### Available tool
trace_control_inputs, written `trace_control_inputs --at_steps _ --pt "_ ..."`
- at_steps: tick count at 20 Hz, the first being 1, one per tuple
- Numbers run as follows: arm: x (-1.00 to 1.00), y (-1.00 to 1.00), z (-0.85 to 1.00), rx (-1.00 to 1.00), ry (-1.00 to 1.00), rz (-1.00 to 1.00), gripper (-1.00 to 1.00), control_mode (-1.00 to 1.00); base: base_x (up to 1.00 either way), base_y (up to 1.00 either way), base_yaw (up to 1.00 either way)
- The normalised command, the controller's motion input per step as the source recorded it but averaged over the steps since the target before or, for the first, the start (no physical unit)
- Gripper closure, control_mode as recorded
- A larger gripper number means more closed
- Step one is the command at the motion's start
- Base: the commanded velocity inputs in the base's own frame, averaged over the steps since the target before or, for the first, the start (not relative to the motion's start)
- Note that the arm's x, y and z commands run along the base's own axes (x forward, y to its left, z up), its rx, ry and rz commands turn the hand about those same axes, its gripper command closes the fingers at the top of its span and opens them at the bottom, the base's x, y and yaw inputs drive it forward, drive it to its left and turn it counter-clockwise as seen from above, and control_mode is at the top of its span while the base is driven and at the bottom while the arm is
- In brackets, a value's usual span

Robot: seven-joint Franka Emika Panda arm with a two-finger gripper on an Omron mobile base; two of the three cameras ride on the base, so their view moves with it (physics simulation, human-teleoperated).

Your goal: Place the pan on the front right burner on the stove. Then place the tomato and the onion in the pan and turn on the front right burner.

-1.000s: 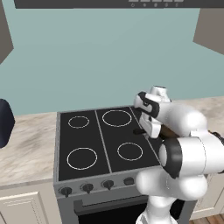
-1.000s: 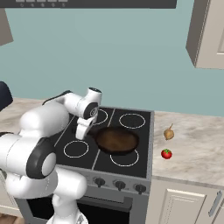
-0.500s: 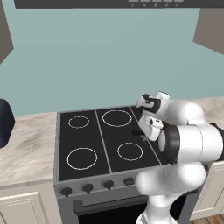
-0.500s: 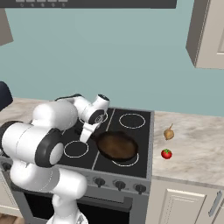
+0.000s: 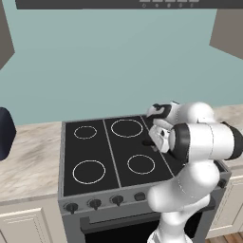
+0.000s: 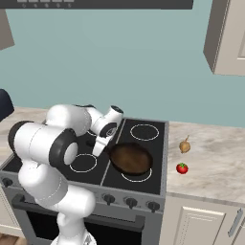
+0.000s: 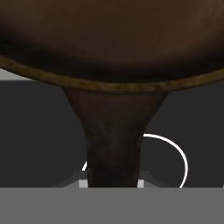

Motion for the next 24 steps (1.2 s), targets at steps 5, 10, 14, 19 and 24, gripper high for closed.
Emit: trace_control_inputs --at_steps 5,10,14,19,24 --pt "0.29 -0.15 -0.29 0.0 -0.01 -0.01 1.0 -1.0 0.0 0.0 0.0" --pt "0.21 -0.23 -0.34 0.0 0.0 -0.03 1.0 -1.0 0.0 0.0 0.0" --pt "0.0 -0.35 -0.44 0.0 0.0 -0.04 1.0 -1.0 0.0 0.0 0.0" --pt "0.0 -0.48 -0.51 0.0 0.0 -0.06 1.0 -1.0 0.0 0.0 0.0" --pt "-0.23 -0.41 -0.57 0.0 0.0 -0.07 1.0 -1.0 0.0 0.0 0.0"
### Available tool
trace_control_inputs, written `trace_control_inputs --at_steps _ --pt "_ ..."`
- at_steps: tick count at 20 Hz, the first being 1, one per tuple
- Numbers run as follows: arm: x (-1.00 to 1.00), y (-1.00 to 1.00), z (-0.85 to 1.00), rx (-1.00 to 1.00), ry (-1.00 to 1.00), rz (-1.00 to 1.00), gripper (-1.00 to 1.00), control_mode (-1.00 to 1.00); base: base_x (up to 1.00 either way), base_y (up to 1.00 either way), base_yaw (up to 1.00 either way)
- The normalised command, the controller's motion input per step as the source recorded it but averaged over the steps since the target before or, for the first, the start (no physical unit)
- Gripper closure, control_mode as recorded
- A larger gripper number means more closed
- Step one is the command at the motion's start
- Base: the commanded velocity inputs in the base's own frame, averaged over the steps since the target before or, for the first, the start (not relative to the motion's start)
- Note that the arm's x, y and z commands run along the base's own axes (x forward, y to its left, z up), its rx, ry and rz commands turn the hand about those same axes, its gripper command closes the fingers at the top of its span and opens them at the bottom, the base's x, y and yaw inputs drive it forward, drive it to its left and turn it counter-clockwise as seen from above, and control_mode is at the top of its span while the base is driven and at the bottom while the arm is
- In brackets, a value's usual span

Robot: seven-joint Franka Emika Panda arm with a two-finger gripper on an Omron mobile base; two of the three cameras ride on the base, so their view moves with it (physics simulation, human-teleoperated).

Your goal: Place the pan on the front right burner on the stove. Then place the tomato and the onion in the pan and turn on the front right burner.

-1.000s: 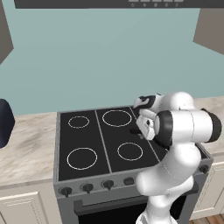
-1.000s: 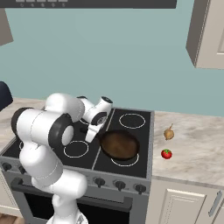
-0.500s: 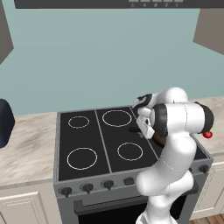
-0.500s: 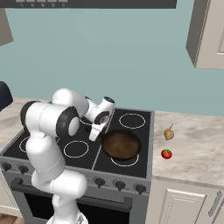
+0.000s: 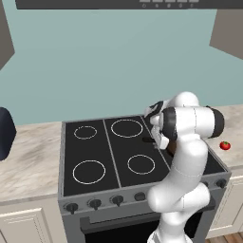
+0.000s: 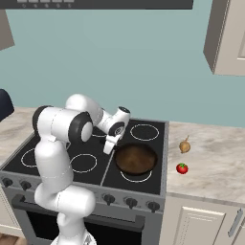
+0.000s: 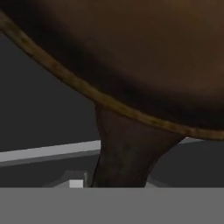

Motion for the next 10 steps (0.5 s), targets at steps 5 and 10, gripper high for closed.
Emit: trace_control_inputs --at_steps 5,10 --pt "-0.77 -0.31 -0.58 0.0 0.0 -0.11 1.0 -1.0 0.0 0.0 0.0" --pt "-0.79 -0.26 -0.58 0.0 0.0 -0.12 1.0 -1.0 0.0 0.0 0.0"
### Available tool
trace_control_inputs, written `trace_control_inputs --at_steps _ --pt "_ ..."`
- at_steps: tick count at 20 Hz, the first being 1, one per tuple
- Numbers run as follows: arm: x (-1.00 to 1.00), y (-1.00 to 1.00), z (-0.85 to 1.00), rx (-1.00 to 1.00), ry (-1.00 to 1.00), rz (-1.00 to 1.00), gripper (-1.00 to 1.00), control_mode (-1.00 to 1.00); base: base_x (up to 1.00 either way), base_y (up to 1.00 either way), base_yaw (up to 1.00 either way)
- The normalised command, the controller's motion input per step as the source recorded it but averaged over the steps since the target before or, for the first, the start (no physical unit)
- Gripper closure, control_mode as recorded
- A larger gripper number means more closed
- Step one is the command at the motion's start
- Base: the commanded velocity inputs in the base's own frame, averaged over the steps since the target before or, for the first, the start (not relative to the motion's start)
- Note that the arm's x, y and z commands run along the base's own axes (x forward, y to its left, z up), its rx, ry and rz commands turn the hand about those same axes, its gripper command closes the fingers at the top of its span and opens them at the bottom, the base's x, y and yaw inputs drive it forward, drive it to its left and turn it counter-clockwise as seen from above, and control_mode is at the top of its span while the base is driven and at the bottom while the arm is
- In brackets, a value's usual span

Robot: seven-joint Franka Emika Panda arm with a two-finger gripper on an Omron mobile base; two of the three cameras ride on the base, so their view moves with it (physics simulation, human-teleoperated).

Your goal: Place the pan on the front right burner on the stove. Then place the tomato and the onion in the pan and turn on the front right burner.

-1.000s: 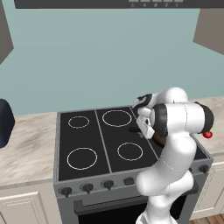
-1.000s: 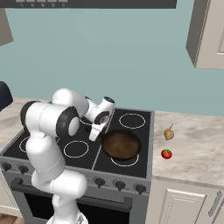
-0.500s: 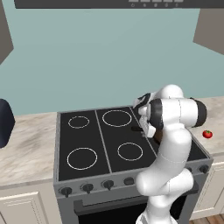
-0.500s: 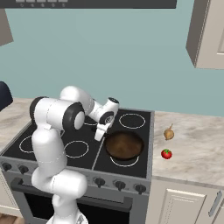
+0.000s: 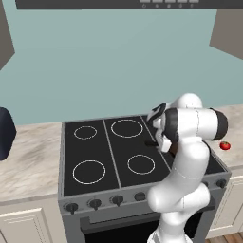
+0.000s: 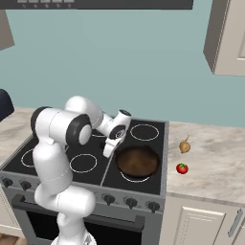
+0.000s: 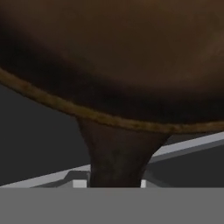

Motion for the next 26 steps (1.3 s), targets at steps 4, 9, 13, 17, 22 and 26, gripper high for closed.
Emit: trace_control_inputs --at_steps 4,9,13,17,22,26 --pt "-0.87 -0.09 -0.41 0.03 0.0 -0.12 1.0 -1.0 0.0 0.0 0.0" --pt "-0.91 0.0 -0.26 0.07 0.0 -0.17 1.0 -1.0 0.0 0.0 0.0" --pt "-0.41 0.0 -0.23 0.04 0.0 -0.14 1.0 -1.0 0.0 0.0 0.0" --pt "-0.02 0.0 -0.07 0.0 0.0 -0.1 -1.0 -1.0 0.0 0.0 0.0" --pt "0.0 0.0 0.14 -0.01 0.0 -0.04 -1.0 -1.0 0.0 0.0 0.0" --pt "0.0 0.0 0.61 -0.08 0.0 0.0 -1.0 -1.0 0.0 0.0 0.0"
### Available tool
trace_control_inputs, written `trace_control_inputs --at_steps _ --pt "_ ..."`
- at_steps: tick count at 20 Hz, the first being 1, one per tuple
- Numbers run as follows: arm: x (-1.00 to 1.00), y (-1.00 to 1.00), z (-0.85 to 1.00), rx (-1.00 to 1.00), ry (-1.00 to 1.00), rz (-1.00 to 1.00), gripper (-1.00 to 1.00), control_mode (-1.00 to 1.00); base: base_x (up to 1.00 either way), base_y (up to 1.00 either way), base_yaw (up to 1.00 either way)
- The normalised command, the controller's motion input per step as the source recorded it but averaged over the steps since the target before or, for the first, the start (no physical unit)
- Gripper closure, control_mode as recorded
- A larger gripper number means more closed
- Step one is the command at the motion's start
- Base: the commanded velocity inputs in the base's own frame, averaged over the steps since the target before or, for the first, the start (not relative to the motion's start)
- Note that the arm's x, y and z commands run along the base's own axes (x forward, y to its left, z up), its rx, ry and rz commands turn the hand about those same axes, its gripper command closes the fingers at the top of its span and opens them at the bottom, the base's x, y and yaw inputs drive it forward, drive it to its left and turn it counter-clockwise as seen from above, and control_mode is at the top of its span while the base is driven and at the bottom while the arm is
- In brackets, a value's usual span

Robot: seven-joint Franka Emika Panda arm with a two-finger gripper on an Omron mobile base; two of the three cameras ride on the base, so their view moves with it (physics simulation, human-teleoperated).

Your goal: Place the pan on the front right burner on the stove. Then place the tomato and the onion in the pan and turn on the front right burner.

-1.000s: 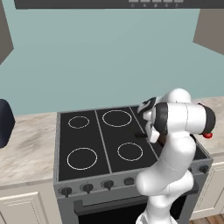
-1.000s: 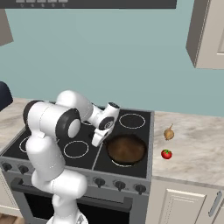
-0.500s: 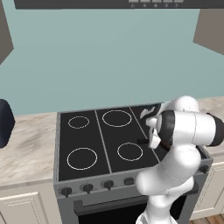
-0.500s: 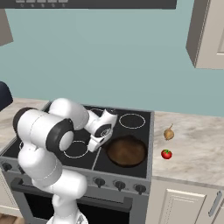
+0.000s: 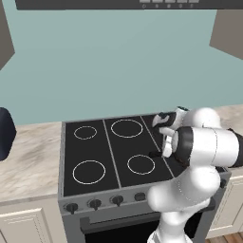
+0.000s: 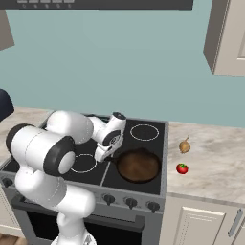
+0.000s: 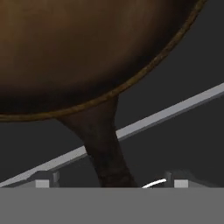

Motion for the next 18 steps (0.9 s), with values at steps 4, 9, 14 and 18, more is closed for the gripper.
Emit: trace_control_inputs --at_steps 4,9,14,18 --pt "-0.12 0.0 0.79 -0.13 0.0 -0.02 -1.0 -1.0 0.0 0.0 0.0" --pt "-0.08 -0.08 0.6 -0.13 0.0 0.01 -1.0 -1.0 0.0 0.0 0.0" --pt "0.01 -0.58 0.23 -0.08 0.0 0.27 -1.0 -1.0 0.0 0.0 0.0" --pt "0.06 -0.79 0.14 -0.02 0.0 0.38 -1.0 -1.0 0.0 0.0 0.0"
